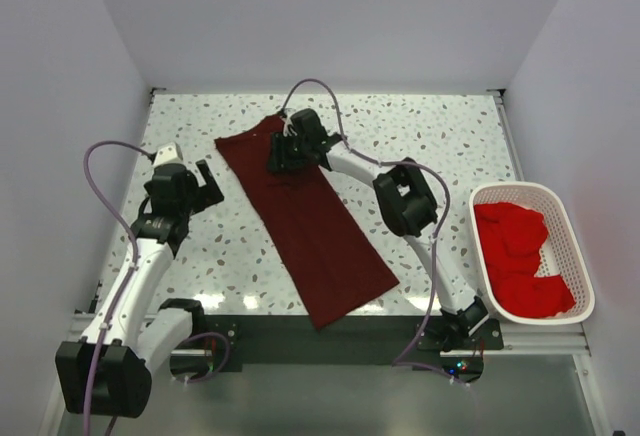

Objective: Fold and stack the t-shirts
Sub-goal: Fold the tshirt

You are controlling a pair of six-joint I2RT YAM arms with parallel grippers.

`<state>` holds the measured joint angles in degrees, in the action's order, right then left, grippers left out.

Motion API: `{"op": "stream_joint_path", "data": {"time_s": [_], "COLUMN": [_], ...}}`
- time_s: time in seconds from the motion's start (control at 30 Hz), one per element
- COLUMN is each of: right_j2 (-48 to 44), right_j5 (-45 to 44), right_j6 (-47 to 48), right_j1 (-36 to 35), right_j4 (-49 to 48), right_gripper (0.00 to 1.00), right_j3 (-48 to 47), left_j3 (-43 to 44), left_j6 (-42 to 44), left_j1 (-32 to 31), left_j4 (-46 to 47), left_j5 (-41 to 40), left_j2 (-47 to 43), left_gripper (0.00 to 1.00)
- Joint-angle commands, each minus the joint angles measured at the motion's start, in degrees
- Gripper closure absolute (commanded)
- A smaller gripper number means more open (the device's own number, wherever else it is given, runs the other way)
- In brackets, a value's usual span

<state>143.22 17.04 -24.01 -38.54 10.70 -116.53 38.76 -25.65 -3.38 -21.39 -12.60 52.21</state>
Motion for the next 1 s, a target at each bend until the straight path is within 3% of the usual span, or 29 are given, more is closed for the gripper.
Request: {"op": "stream_joint_path", "data": {"time_s": [0.0,0.23,0.47,0.57,0.77,0.97], "right_j2": [3.6,3.5,0.5,-5.5,-27.5,-47.2], "right_j5": [-5.5,-4.3,2.3,3.8,-4.3,-11.0], "right_j6": [-5.4,-10.8,-2.8,0.9,3.9,3.3], "right_j1": [5.0,13.8,16.0,15.9,15.8,13.8], "right_j4": [1.3,-3.1,1.6,5.9,13.5,22.5], "right_gripper": [0.48,0.45,0.39,0.39,0.39,0.39], "right_j3": [-2.9,0.6,-8.3,-8.4,11.7,37.0], "left_j3": [1.1,0.5,0.4,0.9,1.9,1.1], "left_j6": [1.8,2.9,3.9,3.2,-1.4,-6.7], "left_j1": [0.1,0.1,-0.1,-2.5,-13.0,-21.0], "left_j4": [3.1,4.5,5.9,5.4,0.9,-5.5], "left_j5": [2.7,6.4,16.0,16.0,15.7,16.6], "left_j2": [2.1,4.3,9.2,10.2,13.1,13.2], "left_gripper": [0.00,0.00,0.00,0.00,0.03,0.15]}}
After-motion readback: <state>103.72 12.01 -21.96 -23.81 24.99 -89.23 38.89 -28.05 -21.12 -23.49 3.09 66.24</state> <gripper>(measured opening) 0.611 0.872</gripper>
